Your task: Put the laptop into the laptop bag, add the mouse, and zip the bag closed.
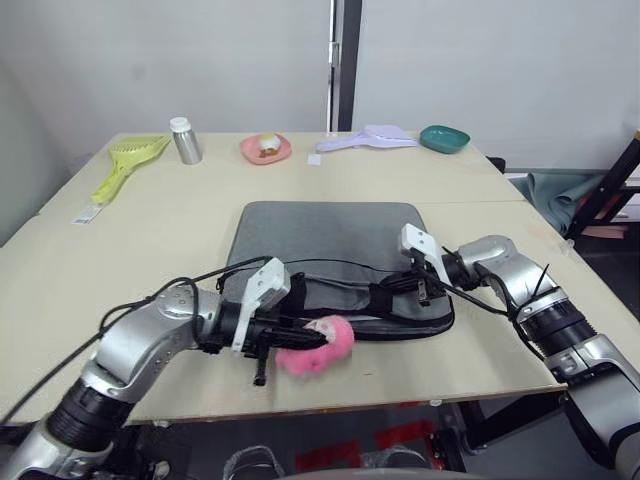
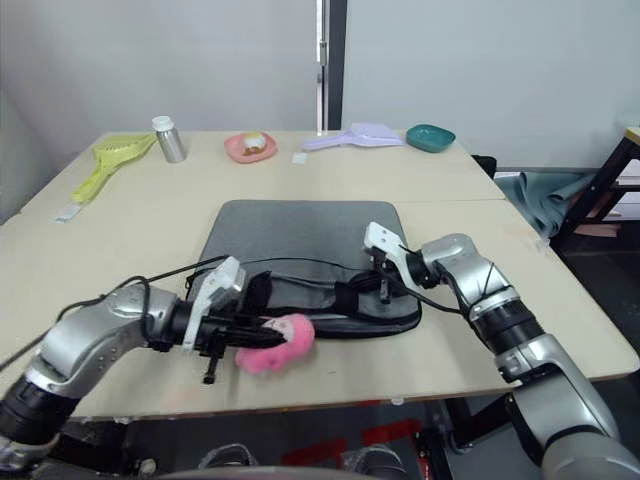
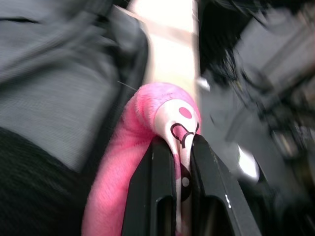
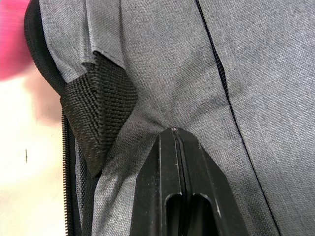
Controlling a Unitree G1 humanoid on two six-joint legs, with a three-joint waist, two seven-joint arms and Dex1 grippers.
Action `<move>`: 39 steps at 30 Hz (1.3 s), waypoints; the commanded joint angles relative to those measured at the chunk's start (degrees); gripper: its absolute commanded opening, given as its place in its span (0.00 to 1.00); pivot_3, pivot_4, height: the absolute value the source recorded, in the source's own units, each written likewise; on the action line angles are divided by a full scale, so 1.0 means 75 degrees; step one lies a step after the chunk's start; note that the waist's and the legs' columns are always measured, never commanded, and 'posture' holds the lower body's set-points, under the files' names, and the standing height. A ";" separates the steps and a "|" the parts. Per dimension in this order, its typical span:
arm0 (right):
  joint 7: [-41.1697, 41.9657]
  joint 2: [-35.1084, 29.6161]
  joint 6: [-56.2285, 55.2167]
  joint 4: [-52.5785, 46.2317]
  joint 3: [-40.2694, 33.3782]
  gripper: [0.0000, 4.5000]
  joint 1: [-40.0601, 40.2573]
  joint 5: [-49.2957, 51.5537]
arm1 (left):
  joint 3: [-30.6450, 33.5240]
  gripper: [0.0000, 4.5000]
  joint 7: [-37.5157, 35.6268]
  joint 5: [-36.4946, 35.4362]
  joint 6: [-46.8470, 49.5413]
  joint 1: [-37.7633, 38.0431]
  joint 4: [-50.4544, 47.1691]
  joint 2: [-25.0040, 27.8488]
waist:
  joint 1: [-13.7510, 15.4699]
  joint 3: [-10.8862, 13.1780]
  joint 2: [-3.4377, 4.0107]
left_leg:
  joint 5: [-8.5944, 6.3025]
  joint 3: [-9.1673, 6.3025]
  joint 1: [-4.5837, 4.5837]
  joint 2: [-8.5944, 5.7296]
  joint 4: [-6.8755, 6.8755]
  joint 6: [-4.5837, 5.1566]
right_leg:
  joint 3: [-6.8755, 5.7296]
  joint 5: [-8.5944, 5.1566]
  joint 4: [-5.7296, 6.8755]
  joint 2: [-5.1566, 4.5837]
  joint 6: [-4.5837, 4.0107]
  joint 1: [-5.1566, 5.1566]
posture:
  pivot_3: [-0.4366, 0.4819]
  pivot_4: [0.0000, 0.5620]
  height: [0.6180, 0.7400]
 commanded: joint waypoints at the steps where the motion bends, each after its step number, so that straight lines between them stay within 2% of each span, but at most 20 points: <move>1: -0.0111 -0.0100 0.0310 0.0531 0.0584 0.00 0.0407 -0.0632 | 0.0313 0.02 0.0881 -0.0494 0.0382 -0.0383 0.0268 -0.1013 | 0.0010 0.0001 0.0006 | 0.0000 -0.0001 0.0000 0.0000 0.0004 0.0000 | 0.0000 0.0001 0.0000 0.0000 -0.0001 0.0004 | 0.48 0.27 1.00; 3: -0.0080 -0.0161 0.0372 0.0467 0.0581 0.00 0.0436 -0.0630 | 0.0417 0.02 0.1339 -0.0563 0.0665 -0.0528 0.0428 -0.1564 | 0.0045 0.0001 0.0003 | 0.0001 0.0000 0.0001 -0.0001 0.0009 0.0001 | 0.0001 0.0001 0.0003 -0.0001 -0.0002 0.0006 | 0.48 0.27 1.00; 9: 0.0052 -0.0395 0.0473 0.0276 0.0610 0.00 0.0496 -0.0617 | -0.0003 0.02 0.1937 -0.0237 0.0518 -0.0689 0.0530 -0.2581 | 0.0174 0.0002 -0.0001 | 0.0001 0.0000 -0.0003 -0.0006 0.0026 0.0006 | -0.0002 0.0001 -0.0004 -0.0013 -0.0002 0.0020 | 0.48 0.27 1.00; 14: 0.0129 -0.0527 0.0556 0.0182 0.0643 0.00 0.0486 -0.0628 | -0.0520 0.02 0.2115 0.0653 0.0001 -0.0798 0.0972 -0.2611 | 0.0204 0.0003 -0.0001 | 0.0001 -0.0001 -0.0006 -0.0008 0.0026 0.0008 | -0.0005 0.0000 -0.0007 -0.0014 0.0001 0.0020 | 0.48 0.27 1.00; 19: 0.0181 -0.0602 0.0602 0.0103 0.0660 0.00 0.0483 -0.0617 | -0.0600 0.02 0.1253 0.0271 0.0222 -0.0696 0.0731 -0.2108 | 0.0210 0.0004 0.0000 | 0.0001 -0.0001 -0.0006 -0.0007 0.0023 0.0008 | -0.0005 -0.0001 -0.0015 -0.0015 0.0003 0.0021 | 0.48 0.27 1.00; 24: 0.0192 -0.0599 0.0638 0.0048 0.0665 0.00 0.0497 -0.0631 | 0.0111 0.02 0.1143 -0.1103 0.0560 -0.0975 0.0728 -0.3126 | 0.0216 0.0008 -0.0001 | 0.0000 -0.0001 -0.0013 -0.0006 0.0013 0.0008 | -0.0008 -0.0001 -0.0027 -0.0015 0.0002 0.0009 | 0.48 0.27 1.00; 29: 0.0185 -0.0574 0.0690 0.0026 0.0670 0.00 0.0453 -0.0639 | 0.0081 0.02 0.0818 -0.1473 0.0921 -0.1102 0.1061 -0.3390 | 0.0163 0.0014 -0.0002 | -0.0001 0.0007 -0.0011 -0.0004 -0.0002 0.0009 | -0.0009 0.0000 -0.0026 -0.0011 0.0002 0.0008 | 0.48 0.27 1.00; 35: 0.0182 -0.0595 0.0751 -0.0025 0.0619 0.00 0.0467 -0.0607 | -0.0053 0.02 0.1366 -0.0794 0.0298 -0.1196 0.2104 -0.3995 | 0.0153 0.0018 0.0001 | -0.0001 0.0013 -0.0010 -0.0003 -0.0012 0.0009 | -0.0008 -0.0002 -0.0036 -0.0012 0.0004 0.0009 | 0.48 0.27 1.00; 39: 0.0192 -0.0634 0.0775 -0.0051 0.0612 0.00 0.0492 -0.0605 | -0.0448 0.02 0.1245 -0.0254 -0.0148 -0.1351 0.2519 -0.4122 | 0.0180 0.0017 0.0001 | -0.0001 0.0010 -0.0008 -0.0001 -0.0012 0.0009 | -0.0010 -0.0002 -0.0035 -0.0012 0.0004 0.0011 | 0.48 0.27 1.00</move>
